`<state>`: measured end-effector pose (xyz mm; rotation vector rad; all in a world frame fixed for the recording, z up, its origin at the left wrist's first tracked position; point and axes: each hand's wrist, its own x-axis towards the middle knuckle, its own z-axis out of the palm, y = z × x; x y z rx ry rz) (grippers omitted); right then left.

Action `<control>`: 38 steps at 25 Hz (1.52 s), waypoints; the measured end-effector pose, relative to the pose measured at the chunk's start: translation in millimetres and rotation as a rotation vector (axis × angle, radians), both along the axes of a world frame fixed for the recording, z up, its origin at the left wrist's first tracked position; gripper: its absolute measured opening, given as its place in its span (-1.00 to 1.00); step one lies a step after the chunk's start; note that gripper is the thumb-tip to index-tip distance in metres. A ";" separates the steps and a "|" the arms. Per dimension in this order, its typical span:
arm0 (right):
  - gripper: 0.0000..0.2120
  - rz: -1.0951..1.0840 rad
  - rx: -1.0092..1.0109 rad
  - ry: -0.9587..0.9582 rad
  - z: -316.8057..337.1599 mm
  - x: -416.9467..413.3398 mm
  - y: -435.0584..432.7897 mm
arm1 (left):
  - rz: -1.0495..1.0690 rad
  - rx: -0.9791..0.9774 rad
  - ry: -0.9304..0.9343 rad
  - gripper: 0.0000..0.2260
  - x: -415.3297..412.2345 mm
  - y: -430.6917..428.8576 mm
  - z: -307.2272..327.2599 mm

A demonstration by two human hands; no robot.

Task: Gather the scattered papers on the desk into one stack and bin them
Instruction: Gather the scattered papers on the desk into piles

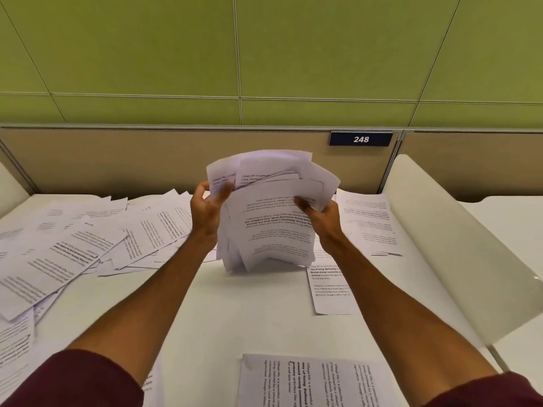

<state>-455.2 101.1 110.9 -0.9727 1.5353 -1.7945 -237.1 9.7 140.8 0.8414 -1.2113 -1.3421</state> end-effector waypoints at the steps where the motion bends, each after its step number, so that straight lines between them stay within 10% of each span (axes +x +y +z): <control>1: -0.85 -0.010 -0.010 -0.036 -1.0 1.4 -1.2 | -0.008 0.006 0.003 -0.31 1.7 1.5 -7.8; 4: -0.86 -0.038 -0.021 -0.120 -4.7 2.1 -5.7 | -0.016 0.065 0.037 -0.12 7.1 5.6 -36.2; 11: -0.56 0.124 0.157 0.111 -19.3 1.0 -2.9 | -0.124 -0.098 -0.377 -0.26 -7.5 9.6 -66.5; 20: -0.56 0.029 0.279 0.050 -25.0 -22.7 -5.7 | -0.288 0.034 -0.409 -0.51 -11.5 -9.9 -58.7; 23: -0.54 -0.022 0.476 0.058 -46.0 -36.2 15.2 | -0.309 0.296 -0.381 -0.51 -10.4 -0.4 -82.0; 27: -0.30 -0.193 1.087 0.520 -75.3 -75.4 62.9 | -0.293 0.540 -0.391 -0.58 5.4 18.1 -116.7; 31: -0.08 -0.275 1.461 0.483 -89.9 -86.1 93.6 | -0.261 0.615 -0.335 -0.64 9.9 28.1 -129.6; 38: -0.39 -0.254 1.134 0.284 -106.2 -105.1 112.6 | -0.238 0.632 -0.331 -0.62 16.5 34.2 -133.5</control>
